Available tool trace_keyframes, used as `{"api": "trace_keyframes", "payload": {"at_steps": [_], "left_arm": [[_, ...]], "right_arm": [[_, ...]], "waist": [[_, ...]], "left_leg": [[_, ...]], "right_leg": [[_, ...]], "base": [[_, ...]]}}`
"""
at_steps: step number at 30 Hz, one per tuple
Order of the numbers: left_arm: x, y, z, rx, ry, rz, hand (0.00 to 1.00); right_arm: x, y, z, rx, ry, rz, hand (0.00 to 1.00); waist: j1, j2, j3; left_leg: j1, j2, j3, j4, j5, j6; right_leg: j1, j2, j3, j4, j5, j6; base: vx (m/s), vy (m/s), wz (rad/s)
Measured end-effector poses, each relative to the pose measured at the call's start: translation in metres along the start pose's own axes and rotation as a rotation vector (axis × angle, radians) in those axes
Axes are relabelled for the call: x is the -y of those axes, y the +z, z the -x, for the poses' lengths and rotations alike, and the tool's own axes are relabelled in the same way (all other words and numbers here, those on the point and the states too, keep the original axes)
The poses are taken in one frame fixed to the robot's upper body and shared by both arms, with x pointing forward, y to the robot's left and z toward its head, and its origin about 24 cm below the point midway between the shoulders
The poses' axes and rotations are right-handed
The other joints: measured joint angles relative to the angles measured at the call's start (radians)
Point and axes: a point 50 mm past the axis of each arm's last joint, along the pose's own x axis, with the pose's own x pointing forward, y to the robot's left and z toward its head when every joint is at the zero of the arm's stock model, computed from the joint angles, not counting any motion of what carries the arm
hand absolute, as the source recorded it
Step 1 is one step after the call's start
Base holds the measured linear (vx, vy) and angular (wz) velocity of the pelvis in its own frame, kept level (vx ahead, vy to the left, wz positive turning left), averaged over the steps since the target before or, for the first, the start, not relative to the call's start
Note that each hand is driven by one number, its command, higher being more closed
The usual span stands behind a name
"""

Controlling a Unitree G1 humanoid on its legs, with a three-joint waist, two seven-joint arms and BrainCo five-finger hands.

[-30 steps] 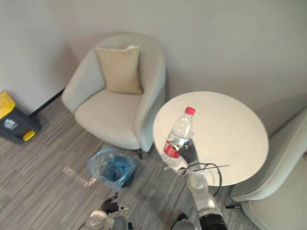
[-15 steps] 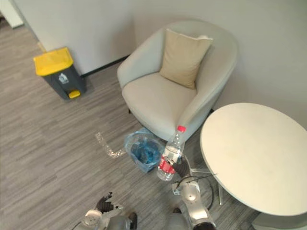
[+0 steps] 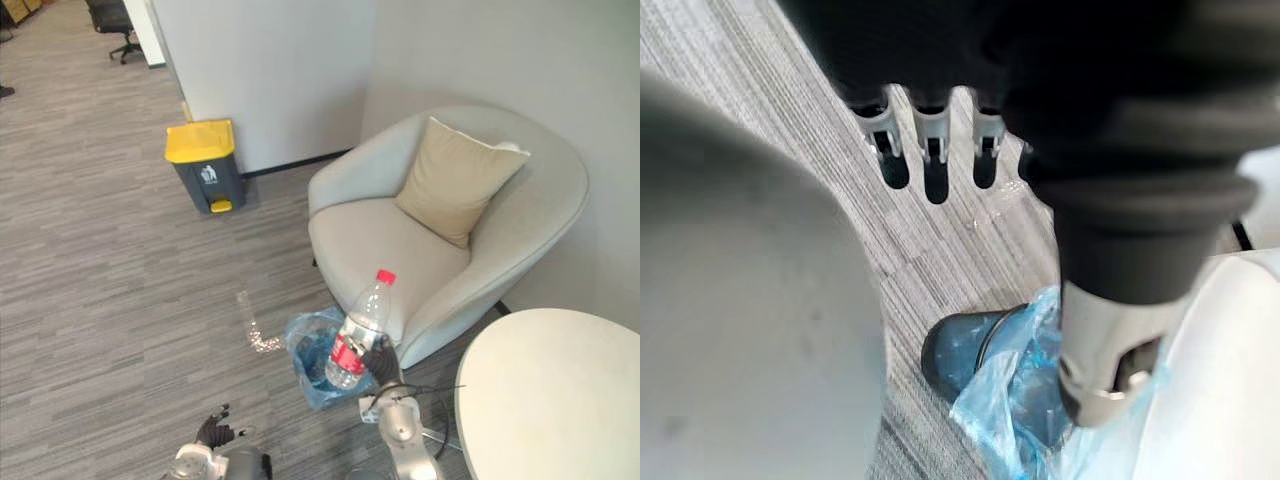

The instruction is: Gather rubbish on tea table into small bin, then transfer packed bag to large trash can.

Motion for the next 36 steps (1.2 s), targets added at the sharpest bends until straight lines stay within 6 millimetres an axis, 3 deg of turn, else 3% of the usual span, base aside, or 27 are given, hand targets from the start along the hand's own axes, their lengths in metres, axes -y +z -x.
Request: {"api": "trace_keyframes", "payload": {"at_steps": [1,2,4,9,13,16,18,21,25,30,33,36], "left_arm": [[0.002,-0.001,0.000,-0.005,-0.008,-0.007,0.00],[-0.002,-0.002,0.000,-0.007,-0.001,-0.027,0.00],[-0.006,0.000,-0.002,-0.004,0.004,-0.043,0.00],[-0.009,-0.004,-0.001,-0.023,0.010,-0.054,0.00],[-0.010,-0.006,-0.001,-0.029,0.019,-0.049,0.00],[-0.011,0.008,-0.005,0.015,0.033,-0.041,0.00],[-0.016,0.029,-0.011,0.073,0.070,0.016,0.00],[-0.026,0.054,-0.015,0.158,0.129,0.128,0.00],[-0.037,0.082,-0.017,0.249,0.189,0.263,0.00],[-0.061,0.133,-0.018,0.394,0.269,0.403,0.00],[-0.073,0.176,-0.004,0.579,0.290,0.406,0.00],[-0.076,0.200,0.027,0.791,0.268,0.384,0.00]], "right_arm": [[0.003,-0.001,-0.001,-0.003,-0.010,0.006,1.00],[0.000,-0.005,-0.003,-0.026,-0.010,-0.001,1.00],[-0.004,-0.005,-0.003,-0.028,0.006,-0.001,1.00],[-0.009,-0.010,-0.003,-0.051,0.030,0.000,1.00],[-0.016,-0.016,-0.005,-0.072,0.074,0.059,1.00],[-0.020,-0.005,-0.016,-0.009,0.096,0.137,1.00],[-0.017,0.015,-0.031,0.073,0.073,0.177,1.00],[-0.013,0.041,-0.049,0.175,0.032,0.208,1.00],[-0.008,0.071,-0.058,0.282,-0.013,0.212,1.00],[0.003,0.129,-0.081,0.471,-0.084,0.243,1.00],[0.014,0.169,-0.089,0.593,-0.144,0.245,1.00],[0.040,0.195,-0.089,0.681,-0.228,0.276,1.00]], "waist": [[0.000,0.013,0.000],[0.000,-0.017,0.001],[0.000,-0.038,0.000],[0.003,-0.043,0.002],[0.007,-0.035,0.006],[0.007,-0.007,0.047],[0.008,-0.004,0.114],[0.023,-0.003,0.162],[0.038,0.004,0.200],[0.052,-0.019,0.243],[0.064,-0.028,0.296],[0.095,-0.027,0.339]], "left_leg": [[0.015,0.002,-0.012,-0.060,0.065,-0.028],[0.043,-0.024,0.003,-0.068,0.071,-0.017],[0.048,-0.045,0.005,-0.086,0.067,-0.010],[0.123,-0.053,0.027,-0.124,0.056,0.009],[0.112,-0.042,0.058,-0.136,0.057,0.007],[-0.005,-0.006,0.060,-0.056,0.055,0.007],[-0.117,0.010,0.058,0.026,0.048,0.010],[-0.302,0.032,0.055,0.191,-0.001,-0.002],[-0.488,0.038,0.031,0.283,0.002,0.004],[-0.748,0.041,0.004,0.342,0.046,0.010],[-0.878,0.037,-0.009,0.373,0.085,0.018],[-0.995,0.029,-0.027,0.403,0.097,0.023]], "right_leg": [[0.008,0.007,0.007,0.003,-0.003,0.015],[0.010,-0.018,0.041,0.001,-0.012,0.031],[0.023,-0.034,0.065,-0.024,0.006,0.043],[0.068,-0.039,0.113,-0.051,0.042,0.052],[0.034,-0.032,0.154,-0.065,0.047,0.061],[-0.094,-0.002,0.173,0.021,0.042,0.069],[-0.235,0.008,0.173,0.164,0.003,0.087],[-0.428,0.004,0.171,0.347,-0.096,0.089],[-0.628,0.007,0.163,0.493,-0.125,0.082],[-0.895,0.007,0.144,0.612,-0.124,0.082],[-1.027,0.002,0.136,0.675,-0.118,0.082],[-1.138,-0.006,0.119,0.723,-0.121,0.081]], "base": [[0.17,0.185,-0.13],[0.15,0.178,-0.14],[0.17,0.191,-0.01],[0.07,0.075,-0.11],[-0.06,0.004,-0.38],[-0.20,-0.022,-0.39],[-0.23,-0.018,-0.09],[-0.34,-0.045,-0.08],[-0.28,-0.015,0.09],[-0.18,-0.029,0.15],[-0.11,-0.024,0.12],[-0.05,-0.011,0.17]]}}
